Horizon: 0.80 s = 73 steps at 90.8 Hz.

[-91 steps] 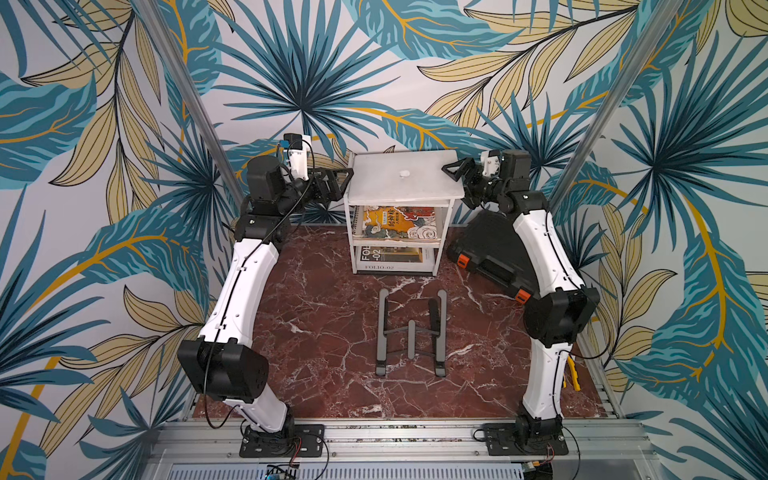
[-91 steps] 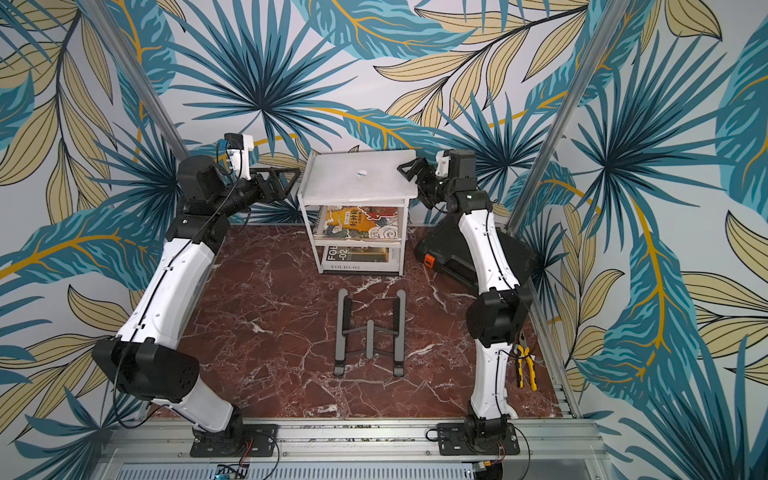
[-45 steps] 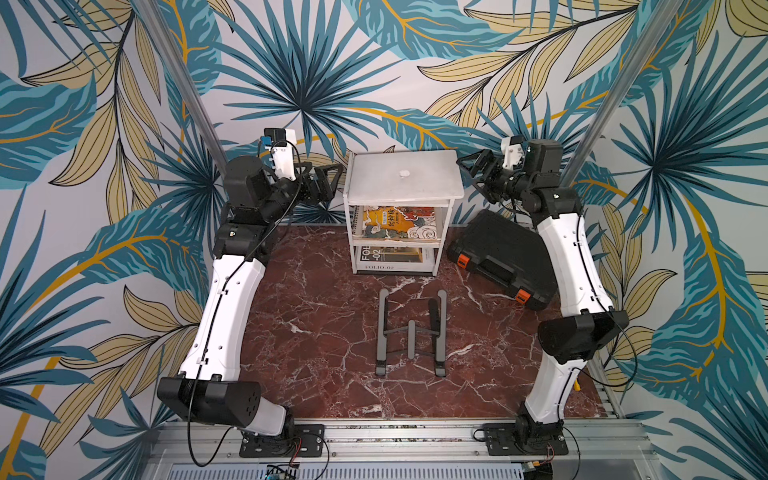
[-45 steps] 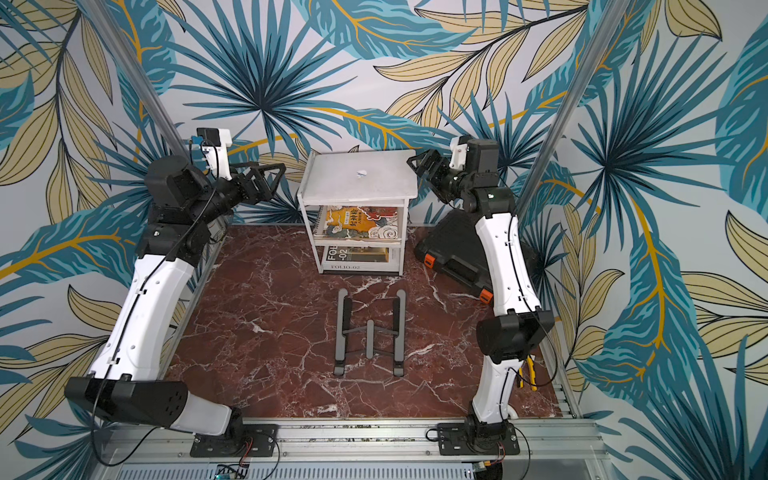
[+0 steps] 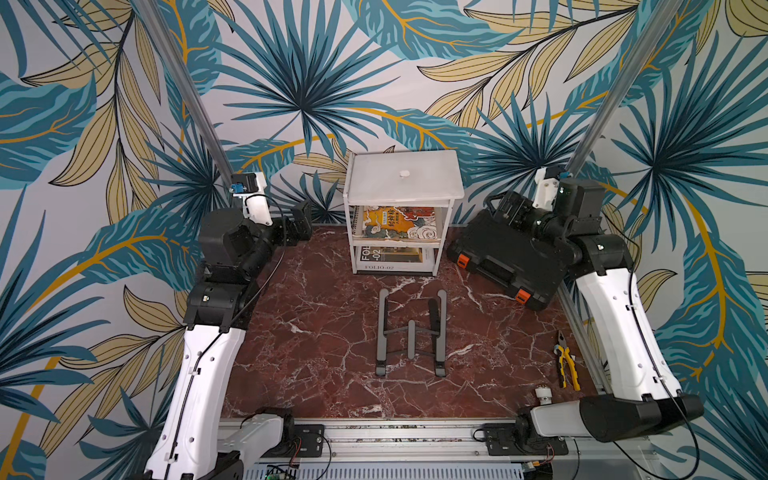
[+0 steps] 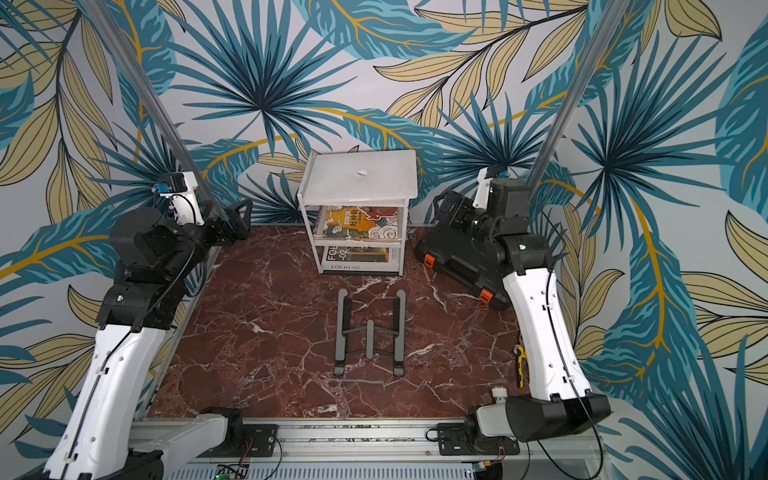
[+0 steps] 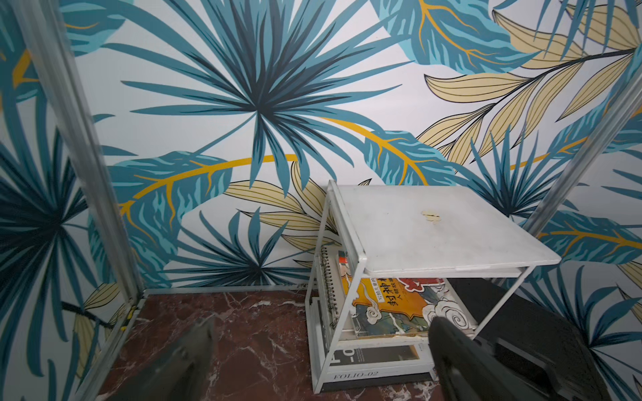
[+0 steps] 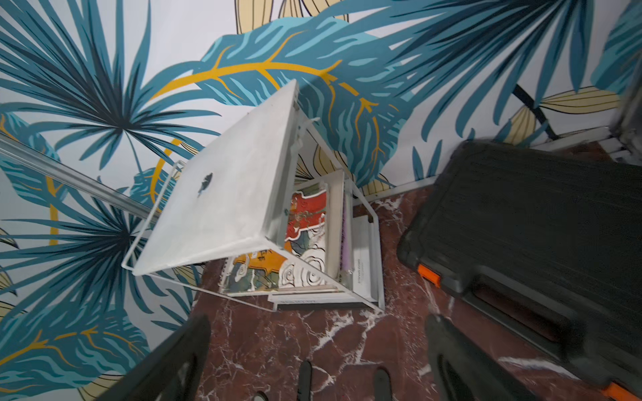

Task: Close the laptop lid and set it aside
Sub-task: Reset both arms

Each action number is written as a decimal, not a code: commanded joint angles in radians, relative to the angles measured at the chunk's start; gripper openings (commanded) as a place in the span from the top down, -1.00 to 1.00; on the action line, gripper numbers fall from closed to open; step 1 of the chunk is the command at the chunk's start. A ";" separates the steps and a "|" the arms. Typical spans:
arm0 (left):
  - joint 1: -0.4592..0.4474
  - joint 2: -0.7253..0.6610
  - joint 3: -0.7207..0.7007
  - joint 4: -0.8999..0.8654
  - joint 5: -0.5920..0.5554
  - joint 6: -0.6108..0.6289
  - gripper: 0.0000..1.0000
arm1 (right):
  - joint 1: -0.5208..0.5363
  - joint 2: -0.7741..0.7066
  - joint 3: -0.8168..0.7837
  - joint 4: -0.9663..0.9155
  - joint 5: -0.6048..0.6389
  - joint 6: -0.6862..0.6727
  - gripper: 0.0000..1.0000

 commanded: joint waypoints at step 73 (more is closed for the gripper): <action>-0.002 -0.464 -1.181 0.782 -0.319 0.092 -1.00 | 0.001 -0.739 -1.379 0.879 0.609 -0.410 -0.99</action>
